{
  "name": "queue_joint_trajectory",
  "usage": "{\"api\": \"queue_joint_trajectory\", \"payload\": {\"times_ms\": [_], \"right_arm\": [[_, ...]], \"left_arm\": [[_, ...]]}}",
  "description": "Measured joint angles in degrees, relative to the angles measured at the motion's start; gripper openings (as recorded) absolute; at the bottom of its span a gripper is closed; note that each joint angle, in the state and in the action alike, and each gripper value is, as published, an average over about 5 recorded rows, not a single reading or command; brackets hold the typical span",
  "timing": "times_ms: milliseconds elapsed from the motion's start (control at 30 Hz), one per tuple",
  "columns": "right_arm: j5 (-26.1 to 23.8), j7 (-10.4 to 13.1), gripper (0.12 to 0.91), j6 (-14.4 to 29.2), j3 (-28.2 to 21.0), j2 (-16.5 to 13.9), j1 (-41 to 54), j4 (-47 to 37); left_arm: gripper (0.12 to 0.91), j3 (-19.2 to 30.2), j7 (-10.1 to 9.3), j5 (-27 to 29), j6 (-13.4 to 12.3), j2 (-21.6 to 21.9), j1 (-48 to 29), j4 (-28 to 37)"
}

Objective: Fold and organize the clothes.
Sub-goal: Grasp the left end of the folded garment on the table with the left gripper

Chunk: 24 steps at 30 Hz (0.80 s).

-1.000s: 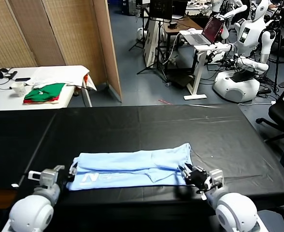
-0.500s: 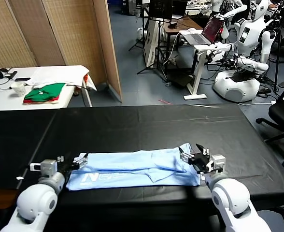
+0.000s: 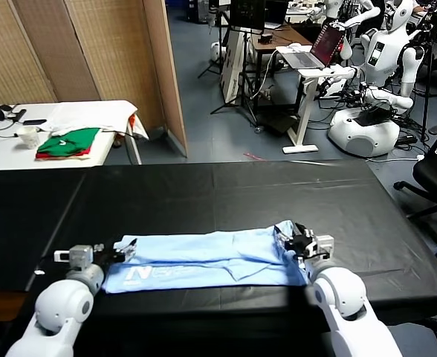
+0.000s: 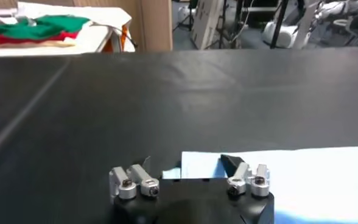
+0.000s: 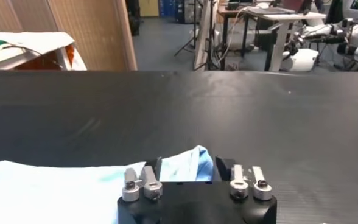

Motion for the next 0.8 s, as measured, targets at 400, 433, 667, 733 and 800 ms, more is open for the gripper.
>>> {"api": "queue_joint_trajectory", "payload": {"times_ms": [400,433,667,733,800], "right_arm": [[0.20,0.42,0.145,3.60,0.33,2.47,-0.04,-2.71],[0.20,0.04,0.145,3.85,0.41,2.49,-0.25,-2.63],[0.18,-1.58,0.461,5.37,2.10,1.52,-2.75,0.27],[0.25,-1.96,0.593,5.65,2.75,1.05,-3.95,2.16],[0.42,-2.25,0.722,5.88,3.42,0.48,-5.37,4.38]], "left_arm": [[0.147,1.20,-0.06,4.89,-5.30,-3.21,-4.48,4.67],[0.147,1.22,-0.05,5.05,-5.74,-3.52,-4.74,4.96],[0.191,0.77,0.29,7.84,-9.26,-3.89,-3.87,4.76],[0.288,0.23,0.31,8.07,-9.74,-3.75,-3.20,4.22],[0.400,-0.45,0.32,7.82,-9.98,-3.69,-2.45,3.55]]}}
